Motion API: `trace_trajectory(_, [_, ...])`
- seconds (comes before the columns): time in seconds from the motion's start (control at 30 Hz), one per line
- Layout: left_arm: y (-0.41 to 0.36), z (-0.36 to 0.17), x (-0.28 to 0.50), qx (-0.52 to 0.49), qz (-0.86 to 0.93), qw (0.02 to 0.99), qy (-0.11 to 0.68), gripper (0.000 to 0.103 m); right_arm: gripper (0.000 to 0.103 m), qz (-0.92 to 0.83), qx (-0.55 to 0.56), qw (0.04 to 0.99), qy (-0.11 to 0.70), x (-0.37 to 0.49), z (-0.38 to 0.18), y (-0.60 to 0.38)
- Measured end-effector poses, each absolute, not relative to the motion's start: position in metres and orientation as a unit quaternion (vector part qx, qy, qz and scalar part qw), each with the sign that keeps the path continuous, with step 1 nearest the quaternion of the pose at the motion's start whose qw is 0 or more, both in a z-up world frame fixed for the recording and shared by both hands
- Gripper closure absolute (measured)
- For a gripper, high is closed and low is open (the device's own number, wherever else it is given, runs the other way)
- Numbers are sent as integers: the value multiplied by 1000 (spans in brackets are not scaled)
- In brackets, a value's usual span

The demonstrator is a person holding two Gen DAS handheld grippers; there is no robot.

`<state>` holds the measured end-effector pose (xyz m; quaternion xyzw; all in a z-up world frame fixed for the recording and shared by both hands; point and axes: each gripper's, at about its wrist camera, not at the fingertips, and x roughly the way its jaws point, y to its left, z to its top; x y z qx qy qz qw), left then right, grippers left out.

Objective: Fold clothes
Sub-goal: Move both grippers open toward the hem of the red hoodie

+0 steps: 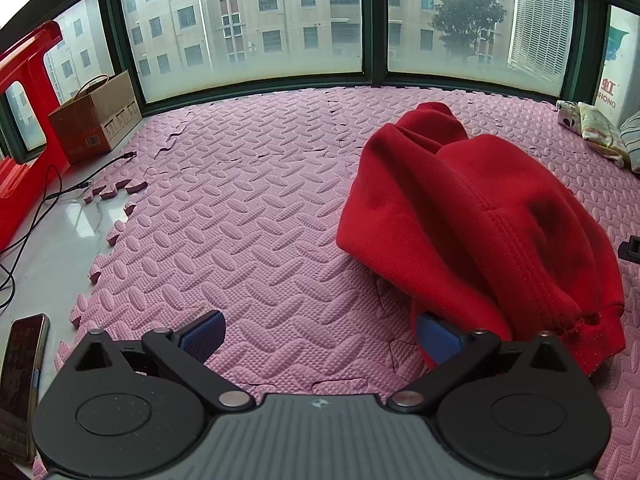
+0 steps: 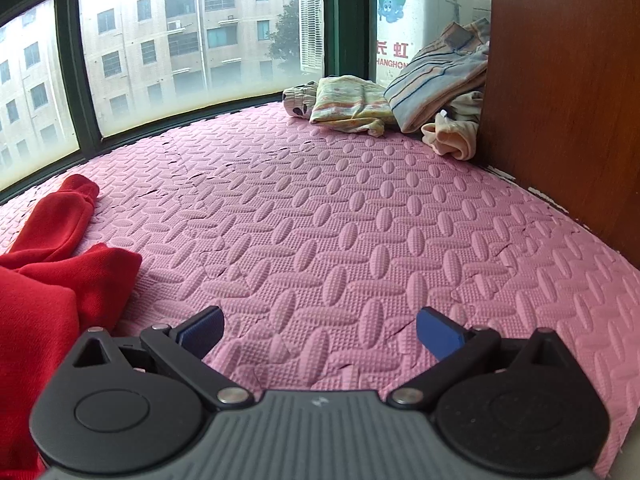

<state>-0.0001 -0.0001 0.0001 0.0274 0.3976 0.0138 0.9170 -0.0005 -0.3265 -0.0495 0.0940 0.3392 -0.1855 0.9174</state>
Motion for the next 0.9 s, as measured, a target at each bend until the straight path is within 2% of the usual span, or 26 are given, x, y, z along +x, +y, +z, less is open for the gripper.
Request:
trace_trajectory(0.27, [-3,-1,-10,26,8,919,394,0,0,-176,36,909,376,-22,-32,-310])
trace_trajectory(0.43, [-5,-3,-13,30,5,916,401,0,0,-178,22,907,381,-24,-22,-242])
trace_trajectory(0.57, [-8,-2,-17,37,1,914,405,0,0,-179,10,901,394,-19,-22,-233])
trace_trajectory(0.9, [-13,-3,-28,42,-8,912,409,0,0,-166,25,907,385,-41,-7,-217])
